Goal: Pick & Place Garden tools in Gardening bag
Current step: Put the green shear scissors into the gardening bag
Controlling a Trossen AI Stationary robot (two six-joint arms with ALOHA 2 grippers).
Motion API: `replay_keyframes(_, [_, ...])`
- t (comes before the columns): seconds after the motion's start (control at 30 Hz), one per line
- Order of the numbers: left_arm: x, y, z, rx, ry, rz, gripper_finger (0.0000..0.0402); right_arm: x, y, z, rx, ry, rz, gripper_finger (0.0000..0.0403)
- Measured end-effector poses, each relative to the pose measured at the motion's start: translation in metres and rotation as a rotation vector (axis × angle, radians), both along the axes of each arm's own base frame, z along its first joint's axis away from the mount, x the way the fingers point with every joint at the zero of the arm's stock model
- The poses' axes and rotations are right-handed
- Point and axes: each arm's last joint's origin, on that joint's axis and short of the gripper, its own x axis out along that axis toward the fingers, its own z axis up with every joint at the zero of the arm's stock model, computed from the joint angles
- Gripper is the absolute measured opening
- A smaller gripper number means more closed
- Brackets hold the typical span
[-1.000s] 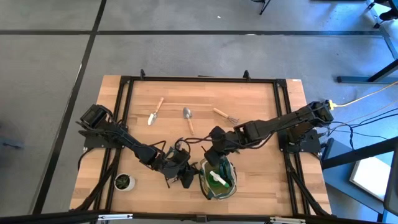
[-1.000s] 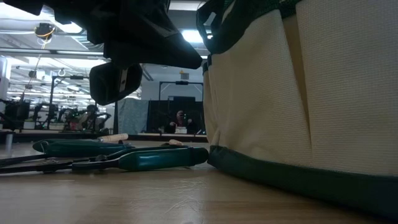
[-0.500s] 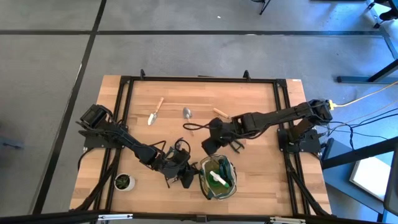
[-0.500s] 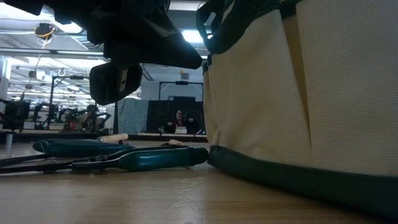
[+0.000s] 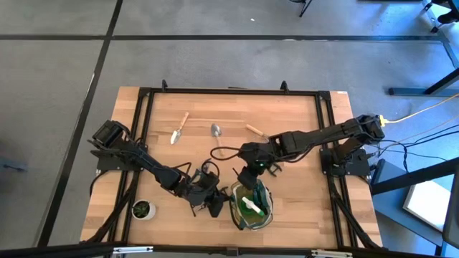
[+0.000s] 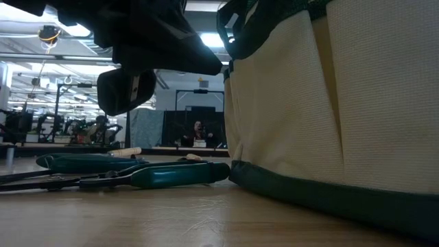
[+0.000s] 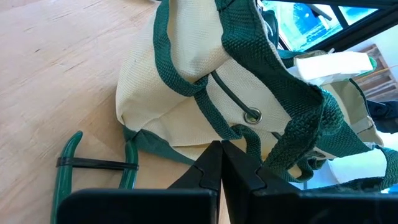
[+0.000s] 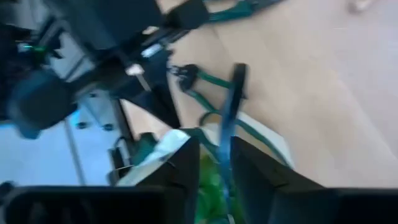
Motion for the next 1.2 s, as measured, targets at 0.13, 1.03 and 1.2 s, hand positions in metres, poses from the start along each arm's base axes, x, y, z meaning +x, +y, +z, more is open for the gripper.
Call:
replay_keyframes(0.13, [0.000,0.000,0.000,0.000,0.000,0.000,0.0001,-0.001,0.001,-0.001,-0.030,0.007,-0.009,0.0137])
replay_keyframes(1.03, [0.000,0.000,0.000,-0.002,0.001,-0.004,0.0001,0.011,0.006,-0.021,-0.058,0.035,-0.049,0.0139])
replay_keyframes(1.2, [0.000,0.000,0.000,-0.001,0.001,-0.002,0.0001,0.011,0.006,-0.021,-0.058,0.035,-0.050,0.0060])
